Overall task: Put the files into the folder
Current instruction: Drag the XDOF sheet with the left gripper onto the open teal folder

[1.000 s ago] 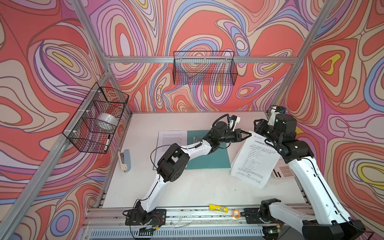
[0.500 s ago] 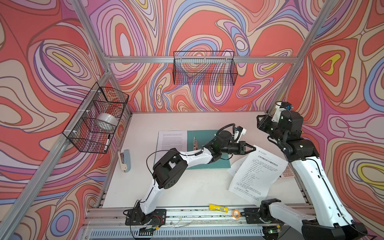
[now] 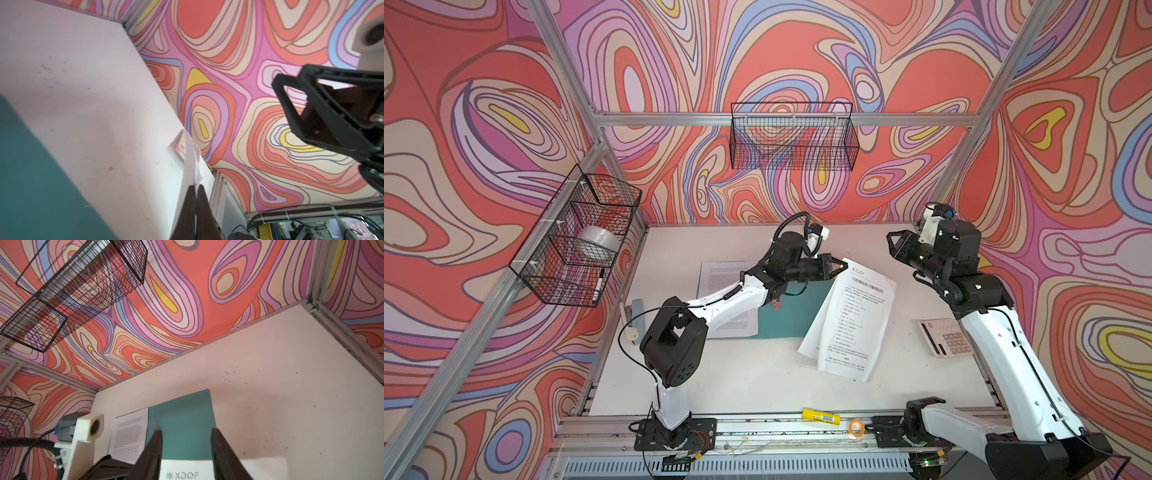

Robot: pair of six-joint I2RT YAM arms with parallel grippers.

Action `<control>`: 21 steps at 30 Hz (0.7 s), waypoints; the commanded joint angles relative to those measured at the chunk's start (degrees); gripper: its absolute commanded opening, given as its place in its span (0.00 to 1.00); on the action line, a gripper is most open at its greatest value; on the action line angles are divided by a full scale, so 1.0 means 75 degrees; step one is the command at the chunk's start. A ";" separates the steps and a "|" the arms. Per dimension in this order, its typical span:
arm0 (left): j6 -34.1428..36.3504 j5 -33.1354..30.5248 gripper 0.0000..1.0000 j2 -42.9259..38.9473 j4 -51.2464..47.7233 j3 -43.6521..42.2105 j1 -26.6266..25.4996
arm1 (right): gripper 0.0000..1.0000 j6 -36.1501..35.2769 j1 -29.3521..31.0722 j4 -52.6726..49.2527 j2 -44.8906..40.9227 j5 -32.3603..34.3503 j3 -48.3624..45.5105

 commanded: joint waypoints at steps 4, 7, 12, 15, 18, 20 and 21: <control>0.1405 -0.0486 0.00 0.0009 -0.1875 0.0628 0.0616 | 0.45 -0.0077 -0.0035 0.0424 0.0213 -0.0744 -0.0473; 0.1510 -0.0504 0.00 0.0268 -0.1910 0.0718 0.0854 | 0.45 -0.0017 -0.0037 0.0512 0.0302 -0.0912 -0.0638; 0.1166 -0.0620 0.00 0.0878 -0.1292 0.0678 0.1080 | 0.43 0.0068 -0.0035 0.0644 0.0436 -0.1044 -0.0804; 0.0581 -0.0781 0.00 0.1229 -0.0744 0.0601 0.1074 | 0.42 0.0145 -0.0041 0.0754 0.0478 -0.1084 -0.0914; 0.0119 -0.0922 0.00 0.1541 -0.0411 0.0613 0.1049 | 0.42 0.0173 -0.0038 0.0802 0.0546 -0.1117 -0.0949; -0.0067 -0.1075 0.00 0.1676 -0.0312 0.0613 0.1036 | 0.42 0.0185 -0.0040 0.0819 0.0571 -0.1132 -0.0963; -0.0128 -0.1169 0.00 0.1735 -0.0253 0.0607 0.1028 | 0.42 0.0199 -0.0044 0.0819 0.0583 -0.1145 -0.0963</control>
